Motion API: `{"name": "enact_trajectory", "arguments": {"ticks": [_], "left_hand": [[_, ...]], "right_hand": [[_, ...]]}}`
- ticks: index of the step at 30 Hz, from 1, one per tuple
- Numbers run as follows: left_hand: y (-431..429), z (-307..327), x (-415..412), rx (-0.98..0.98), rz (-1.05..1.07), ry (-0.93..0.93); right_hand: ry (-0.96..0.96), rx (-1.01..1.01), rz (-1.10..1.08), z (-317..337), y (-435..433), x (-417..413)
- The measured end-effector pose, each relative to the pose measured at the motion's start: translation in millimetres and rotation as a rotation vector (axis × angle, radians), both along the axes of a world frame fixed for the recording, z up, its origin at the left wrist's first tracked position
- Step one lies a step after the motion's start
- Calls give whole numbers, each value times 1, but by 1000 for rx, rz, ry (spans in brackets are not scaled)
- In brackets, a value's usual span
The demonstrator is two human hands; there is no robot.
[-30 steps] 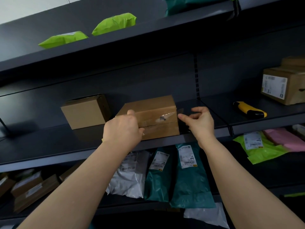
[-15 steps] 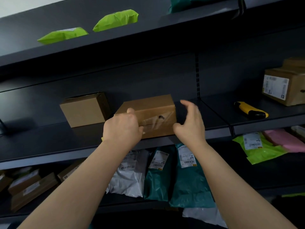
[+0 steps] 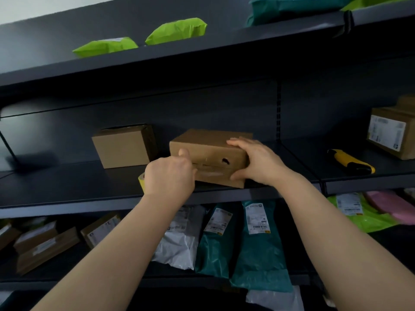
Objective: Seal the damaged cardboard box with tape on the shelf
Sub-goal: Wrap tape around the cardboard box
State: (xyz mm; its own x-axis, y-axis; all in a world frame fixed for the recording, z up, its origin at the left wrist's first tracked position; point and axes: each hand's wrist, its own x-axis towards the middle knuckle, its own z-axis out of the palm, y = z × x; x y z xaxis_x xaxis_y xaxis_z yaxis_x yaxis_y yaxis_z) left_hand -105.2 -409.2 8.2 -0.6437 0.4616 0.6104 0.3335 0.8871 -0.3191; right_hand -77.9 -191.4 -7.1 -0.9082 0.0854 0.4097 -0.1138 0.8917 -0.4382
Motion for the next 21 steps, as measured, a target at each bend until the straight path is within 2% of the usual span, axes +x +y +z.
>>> {"name": "enact_trajectory", "arguments": {"ticks": [5, 11, 21], "left_hand": [[3, 1, -10, 7, 8, 5], [5, 5, -16, -24, 56, -13], [4, -1, -23, 52, 55, -102]], "right_hand": [[69, -101, -16, 0, 3, 2], [99, -97, -19, 2, -15, -6], [126, -138, -23, 1, -17, -11]]}}
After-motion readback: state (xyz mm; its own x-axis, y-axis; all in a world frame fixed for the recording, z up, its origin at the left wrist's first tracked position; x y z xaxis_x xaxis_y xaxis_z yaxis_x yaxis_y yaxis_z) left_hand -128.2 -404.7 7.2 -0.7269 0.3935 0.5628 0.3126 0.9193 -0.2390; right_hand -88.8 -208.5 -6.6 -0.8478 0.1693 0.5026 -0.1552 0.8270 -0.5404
